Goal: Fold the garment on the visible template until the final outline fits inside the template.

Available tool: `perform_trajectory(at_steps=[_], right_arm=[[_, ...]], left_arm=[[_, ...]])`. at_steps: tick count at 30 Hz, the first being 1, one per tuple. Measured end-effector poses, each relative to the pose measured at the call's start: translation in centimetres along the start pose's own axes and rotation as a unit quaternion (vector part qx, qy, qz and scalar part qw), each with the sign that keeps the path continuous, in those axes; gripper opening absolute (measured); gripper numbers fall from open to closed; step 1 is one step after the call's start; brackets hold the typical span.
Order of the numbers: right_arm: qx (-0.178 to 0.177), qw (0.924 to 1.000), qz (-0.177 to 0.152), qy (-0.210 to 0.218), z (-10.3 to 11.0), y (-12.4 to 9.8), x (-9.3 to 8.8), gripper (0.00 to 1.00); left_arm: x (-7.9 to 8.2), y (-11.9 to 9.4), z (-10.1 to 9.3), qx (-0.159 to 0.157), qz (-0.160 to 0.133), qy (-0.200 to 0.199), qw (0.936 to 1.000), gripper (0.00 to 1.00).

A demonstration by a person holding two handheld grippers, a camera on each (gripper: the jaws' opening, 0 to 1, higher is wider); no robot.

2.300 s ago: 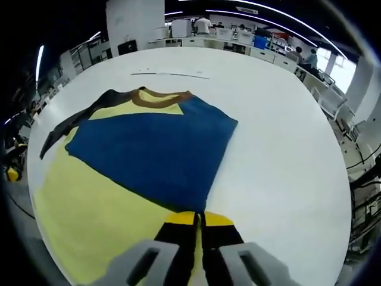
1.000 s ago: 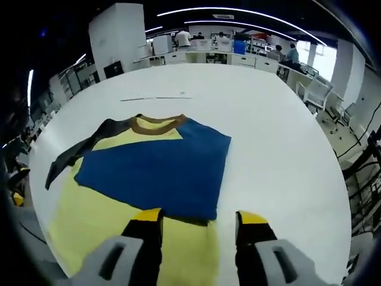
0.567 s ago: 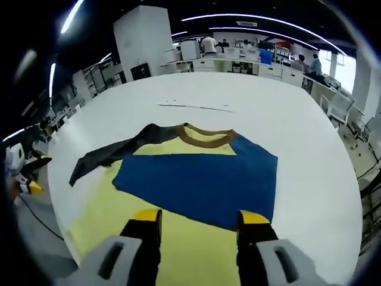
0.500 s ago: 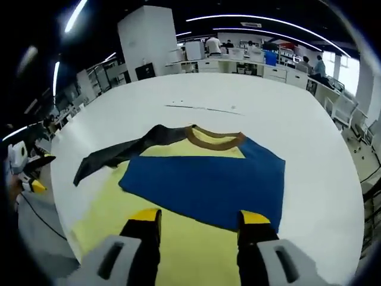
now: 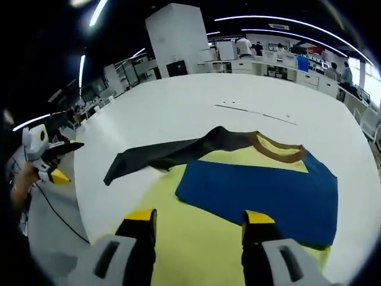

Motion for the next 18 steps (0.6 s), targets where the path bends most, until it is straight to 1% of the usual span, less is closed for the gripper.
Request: perform_trajectory(at_steps=[3, 7, 10, 14, 18], right_arm=[[0.016, 0.9998, 0.005, -0.007, 1.2, 1.1, 0.2, 0.60], [0.032, 0.9993, 0.007, -0.020, 2.7, 2.3, 0.5, 0.64], [0.047, 0.9980, 0.008, -0.040, 4.0, 3.5, 0.8, 0.67], [0.063, 0.9970, 0.006, -0.044, 5.4, 4.7, 1.2, 0.67], [0.079, 0.9955, 0.006, -0.052, 7.0, 6.5, 1.4, 0.67]], left_arm=[[0.0, 0.0, 0.2, 0.000, -0.001, 0.000, 1.0000, 0.99], [0.0, 0.1, 0.7, 0.003, -0.004, -0.003, 1.0000, 0.99], [0.1, 0.2, 1.1, 0.005, -0.006, -0.003, 1.0000, 0.99], [0.0, 0.5, 1.6, 0.008, -0.006, -0.004, 0.9999, 0.99], [-0.3, 0.8, 2.2, 0.012, -0.006, -0.006, 0.9999, 0.99]])
Point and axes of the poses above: the point that each gripper's makers call its tool centre point, and the gripper's own axes: y roughly forward along the fingers, z roughly to its left, x roughly out of its top, the point moved 9 cm from there along -y, roughly backward along the fingers, and after that the axes turned 9 degrees about x, right-handed, at the moved point
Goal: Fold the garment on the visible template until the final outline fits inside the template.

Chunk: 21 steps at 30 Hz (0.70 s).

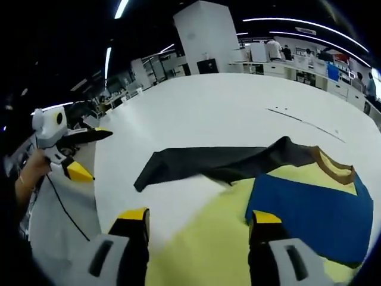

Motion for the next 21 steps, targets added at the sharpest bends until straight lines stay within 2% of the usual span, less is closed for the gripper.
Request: perform_trajectory(at_steps=[11, 16, 21], right_arm=[[0.041, 0.9986, -0.004, -0.034, 3.6, 5.1, 0.3, 0.56], [0.047, 0.9973, -0.006, -0.056, 4.6, 6.8, 0.2, 0.50], [0.054, 0.9967, -0.011, -0.058, 5.7, 8.6, 0.1, 0.41]], left_arm=[[-0.6, 0.3, 1.4, 0.010, 0.003, 0.005, 0.9999, 0.98], [-0.8, 0.2, 1.8, 0.018, 0.001, 0.005, 0.9998, 0.97], [-1.3, 0.2, 2.2, 0.026, 0.003, 0.000, 0.9997, 0.96]])
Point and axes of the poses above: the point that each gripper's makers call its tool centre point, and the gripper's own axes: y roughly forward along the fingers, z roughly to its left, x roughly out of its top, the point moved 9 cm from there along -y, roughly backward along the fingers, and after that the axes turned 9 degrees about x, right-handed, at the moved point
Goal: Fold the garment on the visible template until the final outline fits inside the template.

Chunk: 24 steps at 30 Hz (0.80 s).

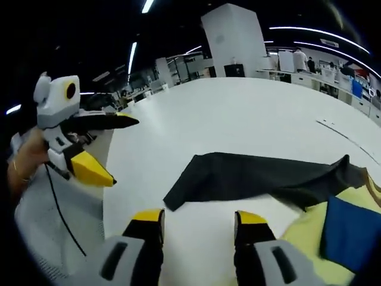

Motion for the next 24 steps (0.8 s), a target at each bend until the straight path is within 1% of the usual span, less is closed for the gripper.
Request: perform_trajectory(at_steps=[6, 10, 13, 19, 21, 24], right_arm=[[0.006, 1.0000, -0.005, -0.005, 0.9, 1.7, -0.1, 0.28], [0.010, 0.9999, -0.003, 0.000, 1.2, 2.6, -0.3, 0.26], [0.010, 0.9999, 0.001, 0.006, 1.3, 3.3, -0.4, 0.22], [0.005, 0.9998, 0.001, 0.017, 1.3, 4.0, -0.5, 0.14], [0.005, 0.9998, -0.002, 0.019, 1.5, 4.2, -0.4, 0.13], [0.003, 0.9999, 0.001, 0.011, 1.7, 4.4, -0.4, 0.11]], left_arm=[[-0.4, 0.0, 0.1, 0.004, 0.002, -0.004, 1.0000, 0.95], [-0.4, 0.0, 0.2, 0.004, 0.001, -0.005, 1.0000, 0.95], [-0.4, -0.1, 0.3, 0.004, 0.000, -0.005, 1.0000, 0.94], [-0.4, 0.0, 0.2, 0.001, 0.001, -0.004, 1.0000, 0.94], [-0.4, 0.1, 0.2, -0.001, 0.001, -0.003, 1.0000, 0.93], [-0.4, 0.0, 0.2, -0.002, 0.001, -0.002, 1.0000, 0.93]])
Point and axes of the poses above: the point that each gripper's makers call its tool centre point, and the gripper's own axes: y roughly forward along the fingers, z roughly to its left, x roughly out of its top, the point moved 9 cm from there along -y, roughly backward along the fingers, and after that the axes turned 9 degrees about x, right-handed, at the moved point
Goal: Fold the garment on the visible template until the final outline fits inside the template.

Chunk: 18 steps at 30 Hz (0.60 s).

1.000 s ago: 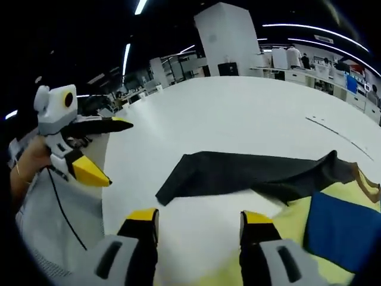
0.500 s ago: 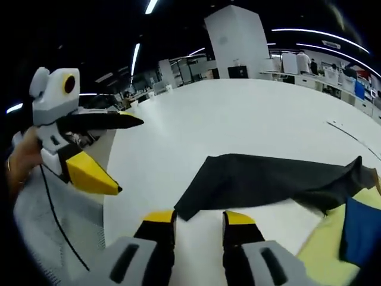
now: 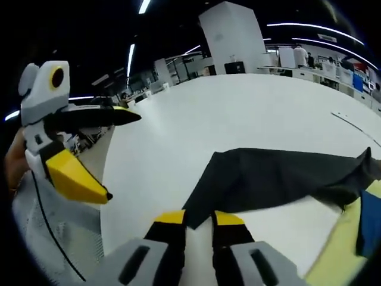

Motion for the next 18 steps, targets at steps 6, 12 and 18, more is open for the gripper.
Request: perform_trajectory(at_steps=[6, 12, 18], right_arm=[[-0.001, 0.9999, 0.007, -0.013, 0.01, 0.25, -0.06, 0.01], [0.002, 0.9997, 0.010, -0.022, -0.15, 0.24, -0.16, 0.00], [0.007, 0.9997, 0.004, -0.024, -0.02, 0.22, -0.04, 0.00]], left_arm=[[0.11, -0.01, 0.00, -0.003, -0.001, 0.002, 1.0000, 0.91], [0.20, 0.11, -0.13, -0.009, 0.000, 0.007, 0.9999, 0.90], [0.19, 0.12, -0.14, -0.011, 0.000, 0.008, 0.9999, 0.89]])
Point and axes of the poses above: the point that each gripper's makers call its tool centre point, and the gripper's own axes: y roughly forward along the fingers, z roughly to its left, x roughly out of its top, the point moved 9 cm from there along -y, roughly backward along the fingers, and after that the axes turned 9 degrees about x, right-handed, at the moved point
